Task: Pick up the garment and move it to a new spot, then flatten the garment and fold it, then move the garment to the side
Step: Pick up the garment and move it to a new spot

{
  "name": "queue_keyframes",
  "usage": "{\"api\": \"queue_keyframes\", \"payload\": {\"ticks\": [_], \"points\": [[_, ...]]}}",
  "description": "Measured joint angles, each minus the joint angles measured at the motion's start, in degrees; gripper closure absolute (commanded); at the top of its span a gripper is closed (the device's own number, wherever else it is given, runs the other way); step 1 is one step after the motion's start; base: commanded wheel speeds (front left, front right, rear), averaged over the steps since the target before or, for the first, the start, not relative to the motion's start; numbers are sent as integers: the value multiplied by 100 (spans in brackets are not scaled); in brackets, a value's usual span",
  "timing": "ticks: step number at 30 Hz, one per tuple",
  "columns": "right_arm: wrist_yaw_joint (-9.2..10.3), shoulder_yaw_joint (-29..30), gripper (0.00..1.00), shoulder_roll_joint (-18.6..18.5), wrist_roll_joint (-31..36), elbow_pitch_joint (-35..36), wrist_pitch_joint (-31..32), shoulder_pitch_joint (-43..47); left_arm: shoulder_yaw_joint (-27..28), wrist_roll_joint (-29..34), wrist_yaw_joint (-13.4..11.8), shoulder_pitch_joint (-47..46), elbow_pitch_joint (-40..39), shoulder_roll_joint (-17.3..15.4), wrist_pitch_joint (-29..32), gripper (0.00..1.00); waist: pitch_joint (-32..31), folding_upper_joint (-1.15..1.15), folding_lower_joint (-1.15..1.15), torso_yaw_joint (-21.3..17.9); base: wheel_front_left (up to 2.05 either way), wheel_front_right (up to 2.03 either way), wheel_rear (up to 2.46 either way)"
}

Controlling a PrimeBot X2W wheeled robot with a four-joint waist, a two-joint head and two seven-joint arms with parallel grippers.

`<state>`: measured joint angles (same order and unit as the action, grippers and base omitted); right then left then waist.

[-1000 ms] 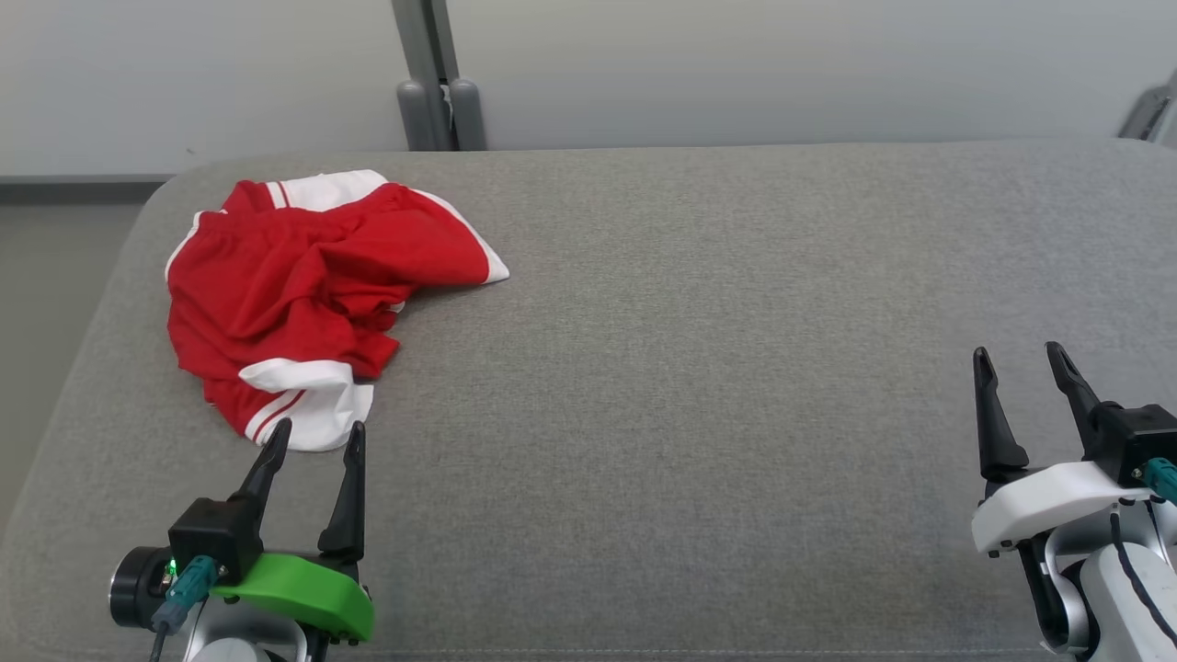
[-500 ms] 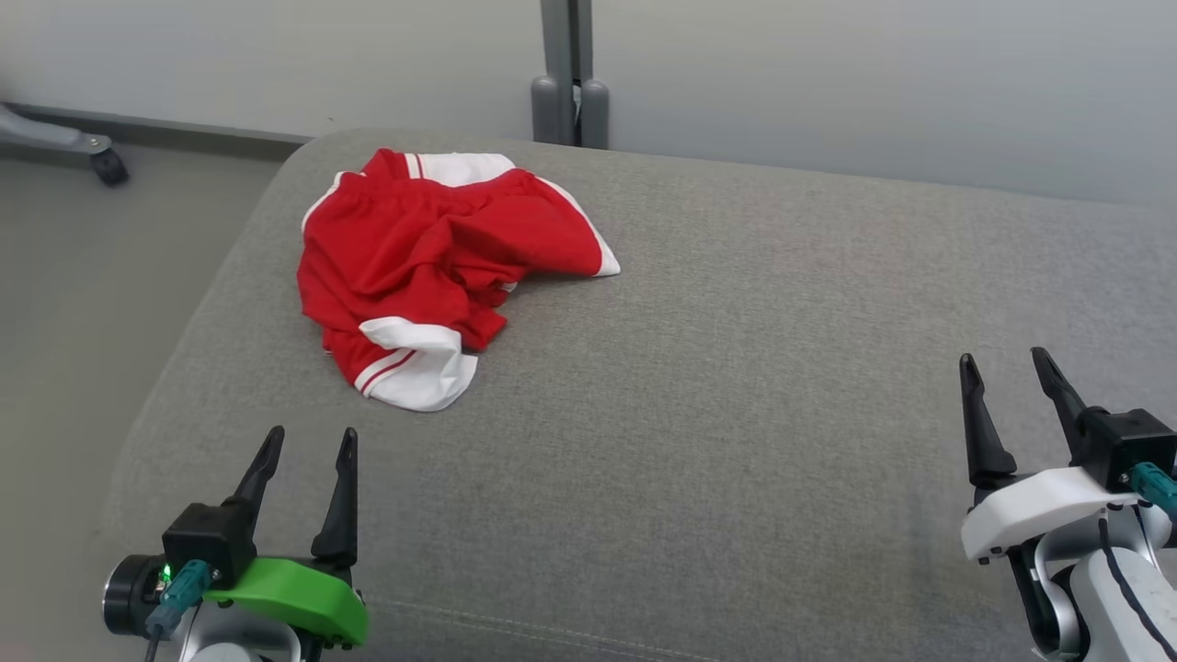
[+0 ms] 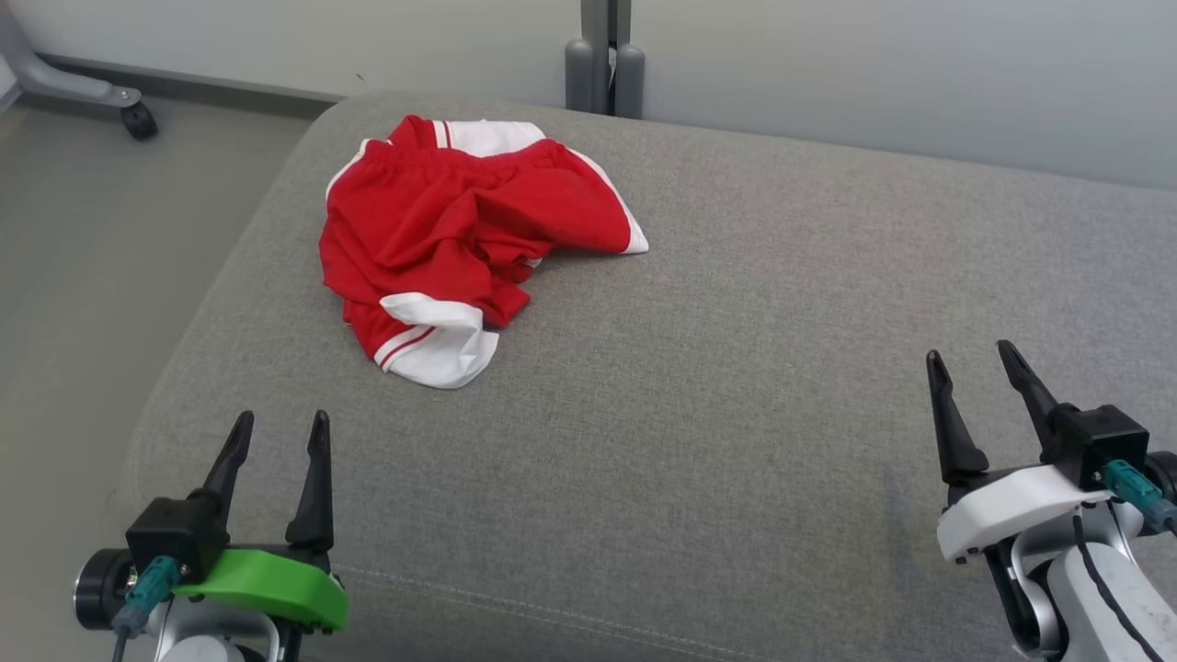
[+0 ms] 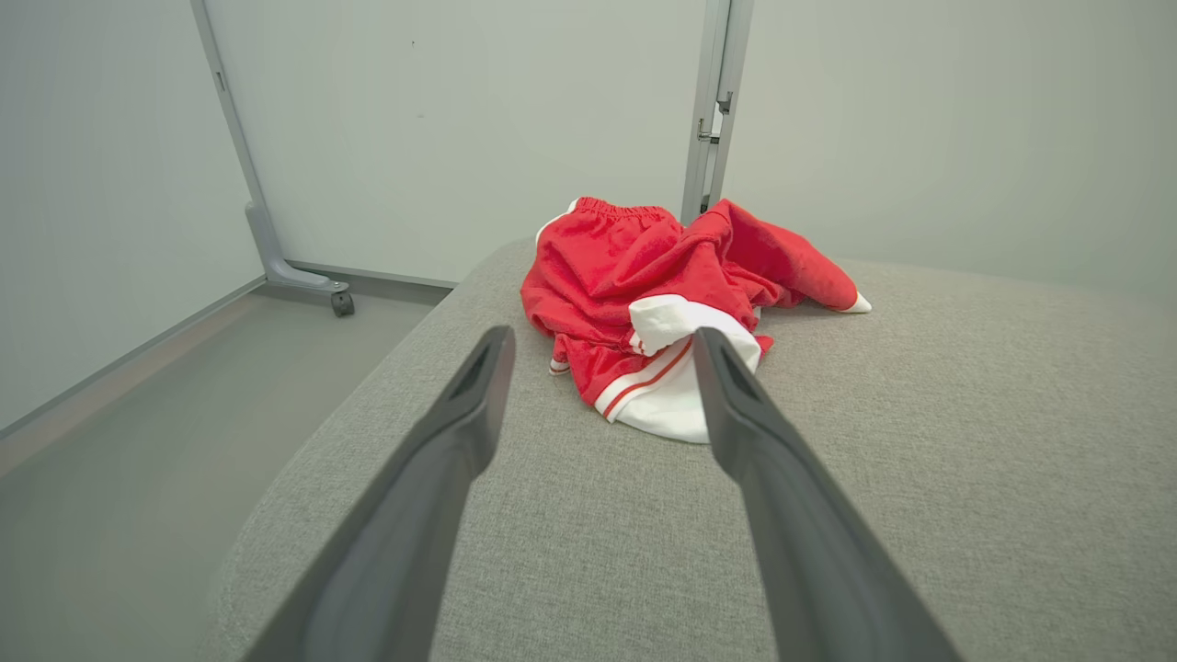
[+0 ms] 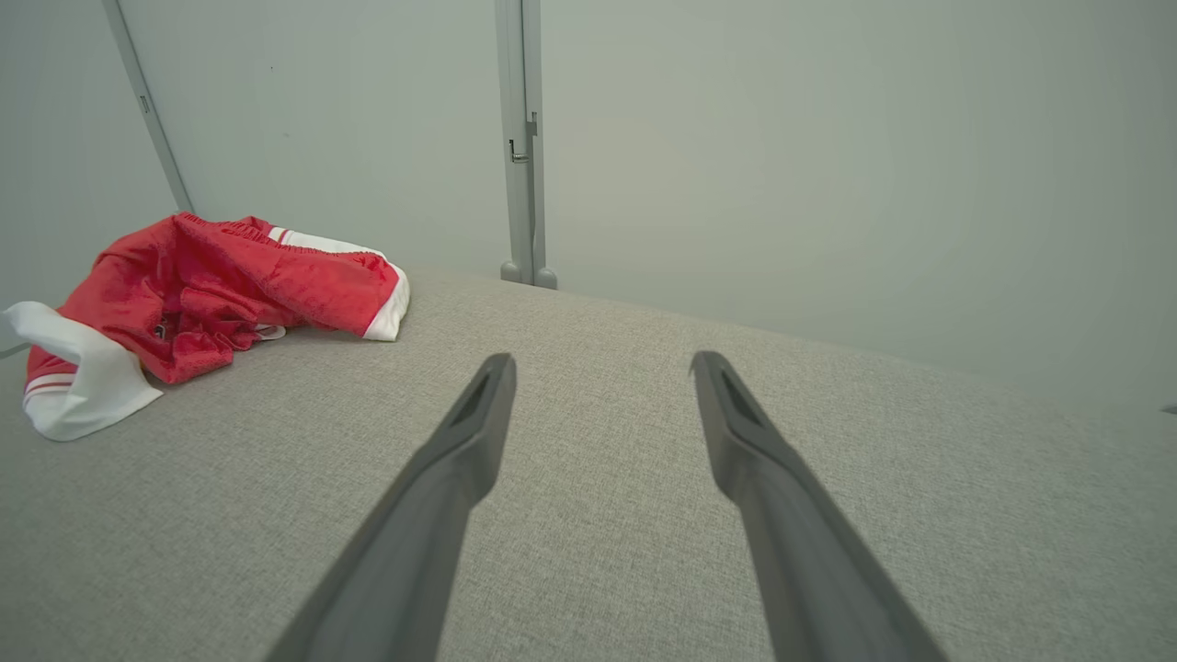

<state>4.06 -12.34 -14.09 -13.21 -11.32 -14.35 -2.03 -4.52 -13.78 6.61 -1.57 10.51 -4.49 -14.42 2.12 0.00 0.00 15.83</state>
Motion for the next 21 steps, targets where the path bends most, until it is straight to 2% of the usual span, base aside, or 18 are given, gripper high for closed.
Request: {"api": "queue_keyframes", "payload": {"ticks": [11, 21], "points": [[-4, -4, 0, -130, 121, 330, 1, -403, 223, -359, 2, -598, -109, 141, 0, 0, 660, 0, 0, -96, 0, 0, 0], [-60, -76, 0, -202, 281, 623, 36, -933, 59, -508, 27, -1698, 221, 178, 2, 0, 1384, 0, 0, -248, 0, 0, 0]]}}
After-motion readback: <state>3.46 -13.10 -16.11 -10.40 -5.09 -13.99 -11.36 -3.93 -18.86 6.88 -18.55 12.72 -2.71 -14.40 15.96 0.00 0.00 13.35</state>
